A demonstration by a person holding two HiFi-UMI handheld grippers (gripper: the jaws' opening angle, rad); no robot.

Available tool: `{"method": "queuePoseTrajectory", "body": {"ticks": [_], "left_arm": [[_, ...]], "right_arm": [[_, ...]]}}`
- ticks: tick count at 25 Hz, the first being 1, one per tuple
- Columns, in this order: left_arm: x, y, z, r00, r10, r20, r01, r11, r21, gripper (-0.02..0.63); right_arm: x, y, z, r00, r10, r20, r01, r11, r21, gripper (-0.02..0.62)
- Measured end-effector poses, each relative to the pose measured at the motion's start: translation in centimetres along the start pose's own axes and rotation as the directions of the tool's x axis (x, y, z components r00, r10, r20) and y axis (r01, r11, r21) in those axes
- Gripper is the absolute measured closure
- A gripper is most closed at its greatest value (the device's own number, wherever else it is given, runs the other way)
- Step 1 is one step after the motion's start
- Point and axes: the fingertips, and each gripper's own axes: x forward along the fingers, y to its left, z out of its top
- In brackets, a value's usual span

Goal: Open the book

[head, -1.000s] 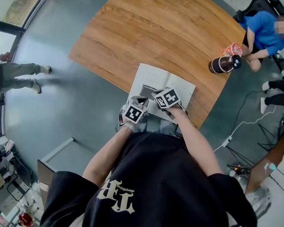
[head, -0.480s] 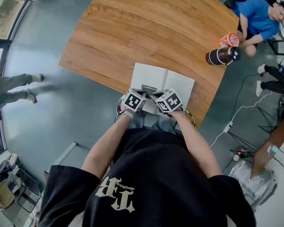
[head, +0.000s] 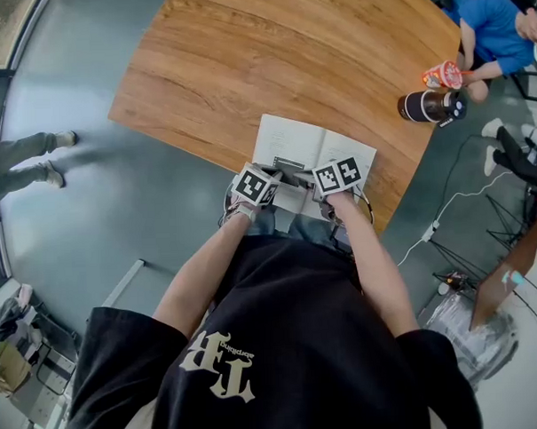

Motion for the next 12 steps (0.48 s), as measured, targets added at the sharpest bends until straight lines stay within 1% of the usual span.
{"method": "queuePoseTrajectory", "body": {"ticks": [1,2,4,7,9,12], "left_arm": [[0.0,0.1,0.0,1.0,0.0,-0.012,0.0,1.0,-0.003,0.6],[0.0,0.1,0.0,1.0,0.0,-0.022,0.0,1.0,-0.006,0.6],[0.0,0.1,0.0,0.999,-0.007,-0.035,0.007,1.0,-0.012,0.601],[0.0,0.0,0.0,0.999,-0.021,-0.043,0.02,1.0,-0.017,0.601],[0.1,0.0,0.0,0.999,-0.027,-0.046,0.026,0.999,-0.019,0.601],[0.1,0.0,0.0,0.998,-0.037,-0.05,0.035,0.999,-0.025,0.601]], "right_arm": [[-0.5,-0.6,0.9,0.999,0.014,0.029,-0.015,0.998,0.058,0.609],[-1.1,-1.5,2.1,0.998,0.006,0.062,-0.013,0.995,0.098,0.609],[-2.7,-3.7,4.8,0.991,-0.027,0.129,0.007,0.988,0.153,0.61],[-4.2,-5.5,8.9,0.979,-0.022,0.203,-0.024,0.975,0.22,0.611],[-4.2,-5.7,10.3,0.976,0.002,0.219,-0.057,0.968,0.246,0.611],[-4.2,-5.7,10.8,0.966,0.03,0.257,-0.107,0.95,0.293,0.611]]}}
